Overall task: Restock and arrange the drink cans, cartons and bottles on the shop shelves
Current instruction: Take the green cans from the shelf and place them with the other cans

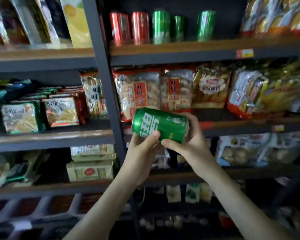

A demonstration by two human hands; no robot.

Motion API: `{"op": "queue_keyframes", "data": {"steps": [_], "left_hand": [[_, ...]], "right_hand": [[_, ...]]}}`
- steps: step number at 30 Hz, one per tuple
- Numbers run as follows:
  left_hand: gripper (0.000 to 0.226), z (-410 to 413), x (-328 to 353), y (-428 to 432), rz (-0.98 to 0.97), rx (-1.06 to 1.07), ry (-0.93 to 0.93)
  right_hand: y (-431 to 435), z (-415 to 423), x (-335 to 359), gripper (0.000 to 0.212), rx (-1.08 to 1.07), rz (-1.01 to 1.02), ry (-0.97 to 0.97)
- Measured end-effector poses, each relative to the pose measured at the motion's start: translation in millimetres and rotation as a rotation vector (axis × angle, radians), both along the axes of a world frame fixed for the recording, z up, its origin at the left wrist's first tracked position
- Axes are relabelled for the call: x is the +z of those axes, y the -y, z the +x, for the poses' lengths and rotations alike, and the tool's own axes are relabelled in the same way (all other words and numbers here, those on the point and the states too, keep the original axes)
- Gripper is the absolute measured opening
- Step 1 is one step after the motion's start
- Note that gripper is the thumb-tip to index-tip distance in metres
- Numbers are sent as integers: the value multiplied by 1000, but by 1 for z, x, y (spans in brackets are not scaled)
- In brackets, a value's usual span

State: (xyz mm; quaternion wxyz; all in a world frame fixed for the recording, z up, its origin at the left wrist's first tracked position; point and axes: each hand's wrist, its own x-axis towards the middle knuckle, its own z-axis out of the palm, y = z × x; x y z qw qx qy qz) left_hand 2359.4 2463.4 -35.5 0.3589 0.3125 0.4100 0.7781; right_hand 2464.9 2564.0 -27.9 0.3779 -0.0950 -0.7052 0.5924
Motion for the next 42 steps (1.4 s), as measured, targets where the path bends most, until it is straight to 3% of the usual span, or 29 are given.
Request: {"op": "queue_keyframes", "data": {"steps": [2,6,9,14,19,22,25,30,33,36,39,42], "left_hand": [[50,1,-16,8,-21,70,-45],[58,2,-35,25,-204,232,-375],[68,2,-44,36,-329,294,-658],[76,-3,-56,49,-428,384,-926],[75,-2,-62,57,-520,387,-1046],[72,1,-64,61,-468,398,-1047],[69,4,-66,66,-441,395,-1013],[82,5,-75,68,-396,378,-929],[79,9,-77,65,-375,429,-895],[75,5,-69,62,-406,491,-970],[74,-2,-59,58,-427,494,-1055],[78,-7,-52,50,-423,509,-1129]], "right_hand": [[5,3,-20,79,28,21,138],[8,9,-43,72,33,243,346],[11,12,-48,73,116,308,362],[11,10,-57,79,272,266,399],[20,0,-66,71,131,169,297],[19,1,-71,70,212,-32,216],[20,1,-77,86,328,-415,132],[24,3,-77,50,405,-878,17],[21,2,-76,50,437,-967,55],[9,0,-75,65,412,-825,213],[-10,7,-72,93,169,-232,415],[-13,12,-58,83,229,283,474]]}}
